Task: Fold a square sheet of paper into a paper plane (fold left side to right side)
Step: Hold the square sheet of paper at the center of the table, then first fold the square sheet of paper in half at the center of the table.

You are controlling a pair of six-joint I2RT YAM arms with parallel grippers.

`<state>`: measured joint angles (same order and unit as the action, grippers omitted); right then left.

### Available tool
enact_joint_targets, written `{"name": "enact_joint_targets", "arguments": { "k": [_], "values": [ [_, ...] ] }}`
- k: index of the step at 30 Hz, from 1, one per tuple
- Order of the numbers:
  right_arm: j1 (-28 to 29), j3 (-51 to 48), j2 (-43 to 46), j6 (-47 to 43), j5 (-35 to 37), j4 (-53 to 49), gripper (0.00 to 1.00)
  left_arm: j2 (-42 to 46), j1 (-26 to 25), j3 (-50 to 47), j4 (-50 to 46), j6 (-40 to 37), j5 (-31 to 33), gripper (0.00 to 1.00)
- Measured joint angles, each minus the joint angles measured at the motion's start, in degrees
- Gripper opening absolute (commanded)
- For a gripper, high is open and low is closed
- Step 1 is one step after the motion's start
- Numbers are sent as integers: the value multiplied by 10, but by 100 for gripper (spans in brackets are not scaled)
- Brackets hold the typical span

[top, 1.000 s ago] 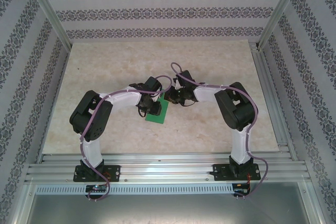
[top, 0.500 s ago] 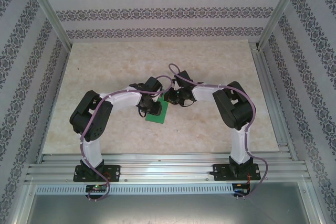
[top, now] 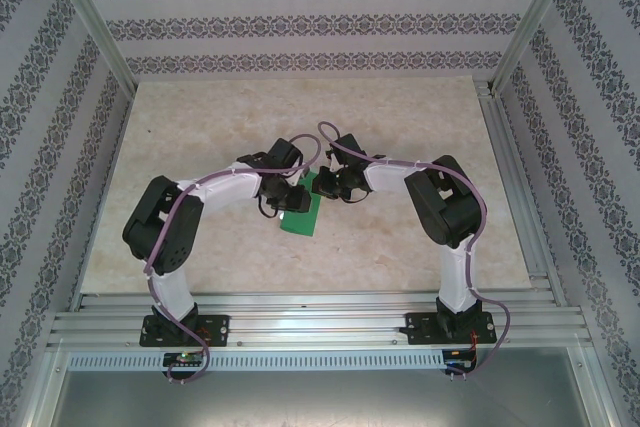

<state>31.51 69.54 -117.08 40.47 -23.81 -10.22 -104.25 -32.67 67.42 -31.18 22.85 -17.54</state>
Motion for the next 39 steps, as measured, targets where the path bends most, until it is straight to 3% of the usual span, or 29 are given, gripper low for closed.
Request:
{"name": "enact_joint_targets", "arguments": {
  "k": [14,27,39],
  "values": [
    [4,13,-1,-12,17,-24,9,-50,15,47,29,17,-44,26],
    [4,28,-6,-18,20,-46,9,-63,17,18,30,17,5,24],
    [7,29,-6,-27,24,-48,9,-40,25,-27,76,16,13,24]
  ]
}}
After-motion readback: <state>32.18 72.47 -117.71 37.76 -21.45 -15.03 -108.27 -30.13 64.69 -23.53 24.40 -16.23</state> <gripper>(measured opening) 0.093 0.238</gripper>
